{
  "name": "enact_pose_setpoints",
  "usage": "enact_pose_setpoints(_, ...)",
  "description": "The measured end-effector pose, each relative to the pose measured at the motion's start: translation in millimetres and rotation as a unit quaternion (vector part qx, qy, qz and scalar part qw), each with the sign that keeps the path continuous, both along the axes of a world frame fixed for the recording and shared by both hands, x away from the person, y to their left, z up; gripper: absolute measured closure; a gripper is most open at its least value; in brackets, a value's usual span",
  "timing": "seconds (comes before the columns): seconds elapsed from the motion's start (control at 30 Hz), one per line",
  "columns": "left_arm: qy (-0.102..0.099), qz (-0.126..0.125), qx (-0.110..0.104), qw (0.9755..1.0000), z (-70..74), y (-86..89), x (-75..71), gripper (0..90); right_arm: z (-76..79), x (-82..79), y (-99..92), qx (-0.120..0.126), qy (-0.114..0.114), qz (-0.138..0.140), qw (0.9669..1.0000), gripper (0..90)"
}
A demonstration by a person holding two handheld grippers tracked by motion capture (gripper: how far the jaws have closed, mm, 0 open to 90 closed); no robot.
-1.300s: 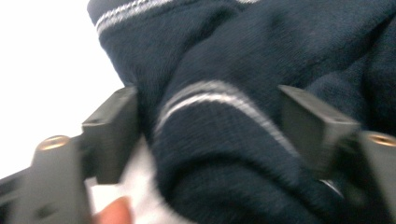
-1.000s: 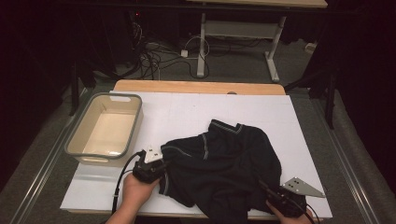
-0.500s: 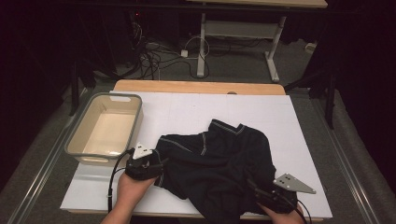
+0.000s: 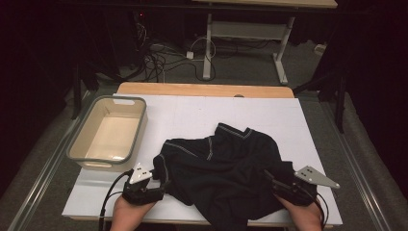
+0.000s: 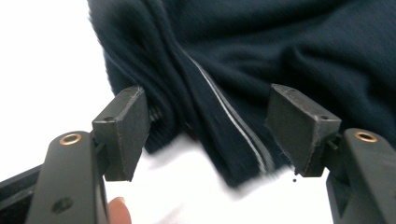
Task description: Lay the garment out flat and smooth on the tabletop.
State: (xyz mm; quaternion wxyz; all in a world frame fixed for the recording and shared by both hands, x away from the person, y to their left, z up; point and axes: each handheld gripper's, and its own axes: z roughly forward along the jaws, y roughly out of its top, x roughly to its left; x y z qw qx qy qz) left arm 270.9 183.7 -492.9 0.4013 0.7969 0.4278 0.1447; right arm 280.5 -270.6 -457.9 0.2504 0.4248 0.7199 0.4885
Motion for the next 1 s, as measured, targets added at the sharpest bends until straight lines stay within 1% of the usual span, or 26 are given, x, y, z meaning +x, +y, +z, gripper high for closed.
enact_pose_setpoints(0.03,-0.003,0.0,0.007,1.0,0.0,0.2,-4.1,29.6,-2.0,4.3,8.0,-0.003,0.005,0.012,0.9999,39.5)
enact_pose_setpoints(0.07,-0.004,-0.001,0.009,0.9999,-0.3,1.1,-7.7,29.6,-4.3,8.3,18.0,-0.009,0.01,0.027,0.9996,39.2)
enact_pose_setpoints(0.13,0.0,-0.005,-0.001,1.0,-1.7,4.0,-13.0,29.5,-7.9,15.0,40.1,-0.02,0.021,0.057,0.9979,39.1)
enact_pose_setpoints(0.2,0.002,-0.007,-0.004,1.0,-1.5,8.2,-17.5,29.6,-10.8,20.1,61.3,-0.021,0.03,0.085,0.9957,40.5)
enact_pose_setpoints(0.23,-0.001,-0.005,-0.005,1.0,-1.1,9.8,-19.6,29.6,-12.4,21.6,71.8,-0.023,0.033,0.1,0.9942,41.2)
enact_pose_setpoints(0.3,-0.006,-0.005,-0.015,0.9999,0.4,12.6,-23.1,29.5,-14.6,21.7,91.7,-0.036,0.035,0.125,0.9909,41.8)
enact_pose_setpoints(0.37,-0.015,-0.008,-0.02,0.9997,2.3,13.8,-26.1,28.0,-14.4,19.0,107.8,-0.06,0.027,0.146,0.9871,43.2)
enact_pose_setpoints(0.43,-0.022,-0.017,-0.029,0.9992,3.3,12.8,-27.2,27.4,-14.1,16.3,117.2,-0.077,0.024,0.162,0.9834,45.4)
enact_pose_setpoints(0.47,-0.024,-0.021,-0.033,0.999,3.7,11.8,-27.3,27.3,-13.9,15.4,118.8,-0.083,0.021,0.165,0.9826,45.5)
enact_pose_setpoints(0.5,-0.025,-0.025,-0.037,0.9987,3.7,10.0,-26.9,27.2,-13.7,14.9,118.1,-0.082,0.02,0.162,0.9832,45.5)
enact_pose_setpoints(0.57,-0.022,-0.038,-0.043,0.9981,3.4,4.9,-25.1,27.2,-13.6,15.1,111.3,-0.067,0.027,0.156,0.9851,45.7)
enact_pose_setpoints(0.6,-0.021,-0.045,-0.042,0.9979,3.5,1.6,-24.2,27.2,-13.6,15.1,107.2,-0.063,0.028,0.151,0.9861,45.6)
enact_pose_setpoints(0.7,-0.019,-0.067,-0.055,0.9961,5.0,-11.4,-20.8,27.1,-13.8,13.3,93.8,-0.057,0.03,0.134,0.9889,44.7)
enact_pose_setpoints(0.73,-0.019,-0.072,-0.057,0.9956,5.7,-17.0,-19.6,24.9,-14.0,11.8,89.2,-0.057,0.03,0.127,0.9898,44.0)
enact_pose_setpoints(0.77,-0.018,-0.078,-0.057,0.9951,6.6,-22.9,-18.3,21.2,-14.3,9.9,84.3,-0.056,0.03,0.119,0.9908,43.7)
enact_pose_setpoints(0.83,-0.019,-0.09,-0.056,0.9941,8.7,-34.4,-16.1,17.7,-15.1,5.1,74.6,-0.054,0.032,0.105,0.9925,43.2)
enact_pose_setpoints(0.87,-0.018,-0.095,-0.056,0.9938,10.0,-40.1,-15.1,13.9,-15.6,2.7,69.8,-0.056,0.033,0.097,0.9931,42.4)
enact_pose_setpoints(0.93,-0.026,-0.095,-0.049,0.9939,11.7,-51.6,-13.8,11.7,-16.6,-2.1,60.4,-0.056,0.038,0.082,0.9943,41.2)
enact_pose_setpoints(0.97,-0.027,-0.096,-0.042,0.9941,11.6,-57.0,-12.2,7.6,-17.2,-4.8,55.4,-0.057,0.04,0.075,0.9947,41.1)
enact_pose_setpoints(1.0,-0.027,-0.096,-0.033,0.9945,10.9,-61.8,-10.0,5.6,-18.0,-7.3,50.5,-0.058,0.041,0.069,0.9951,40.6)
